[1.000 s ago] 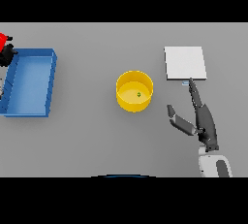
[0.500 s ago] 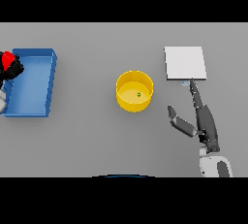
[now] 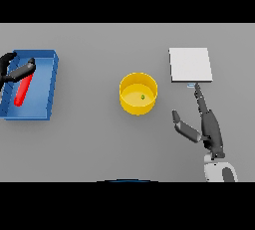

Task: Pick up the red beaker and tilt it to pour out 1 green nut into yellow bowl. Pick up the yellow bowl and place it on the metallic measuring scale.

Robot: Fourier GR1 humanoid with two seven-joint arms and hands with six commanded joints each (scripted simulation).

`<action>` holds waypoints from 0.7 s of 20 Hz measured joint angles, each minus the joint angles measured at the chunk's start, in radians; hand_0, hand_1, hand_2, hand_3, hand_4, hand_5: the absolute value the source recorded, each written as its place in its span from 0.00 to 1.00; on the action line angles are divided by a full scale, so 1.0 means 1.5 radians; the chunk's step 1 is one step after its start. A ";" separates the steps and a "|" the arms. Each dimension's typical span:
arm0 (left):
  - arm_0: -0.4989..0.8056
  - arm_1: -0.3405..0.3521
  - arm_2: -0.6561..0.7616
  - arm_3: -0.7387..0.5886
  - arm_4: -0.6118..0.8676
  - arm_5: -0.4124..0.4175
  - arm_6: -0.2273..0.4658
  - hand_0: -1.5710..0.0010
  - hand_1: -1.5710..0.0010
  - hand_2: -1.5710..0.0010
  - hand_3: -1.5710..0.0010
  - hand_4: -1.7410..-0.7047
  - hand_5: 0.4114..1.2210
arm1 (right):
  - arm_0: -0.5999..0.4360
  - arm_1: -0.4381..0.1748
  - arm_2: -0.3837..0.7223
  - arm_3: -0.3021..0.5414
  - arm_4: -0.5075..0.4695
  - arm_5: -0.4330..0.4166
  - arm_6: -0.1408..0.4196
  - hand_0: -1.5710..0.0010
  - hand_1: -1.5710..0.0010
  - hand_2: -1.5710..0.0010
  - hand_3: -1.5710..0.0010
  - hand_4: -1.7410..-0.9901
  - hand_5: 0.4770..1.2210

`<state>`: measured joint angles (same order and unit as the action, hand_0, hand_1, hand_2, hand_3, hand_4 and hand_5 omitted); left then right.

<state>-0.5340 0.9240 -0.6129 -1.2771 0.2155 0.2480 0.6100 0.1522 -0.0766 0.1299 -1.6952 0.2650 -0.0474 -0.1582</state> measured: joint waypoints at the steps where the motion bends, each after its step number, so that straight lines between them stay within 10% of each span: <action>1: -0.001 -0.004 -0.002 0.005 -0.003 0.001 -0.003 0.90 0.92 0.92 0.92 0.91 0.33 | -0.003 0.000 -0.001 0.002 -0.003 0.002 0.012 1.00 1.00 1.00 1.00 0.74 0.25; 14: -0.018 -0.027 0.015 0.019 0.003 0.026 -0.045 0.99 1.00 1.00 1.00 0.92 0.37 | -0.120 -0.105 0.064 0.009 0.099 0.096 0.053 1.00 1.00 1.00 1.00 0.63 0.29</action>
<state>-0.5616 0.8829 -0.5905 -1.2490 0.2205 0.2864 0.5431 -0.0284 -0.2342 0.2252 -1.6819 0.4128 0.0969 -0.0787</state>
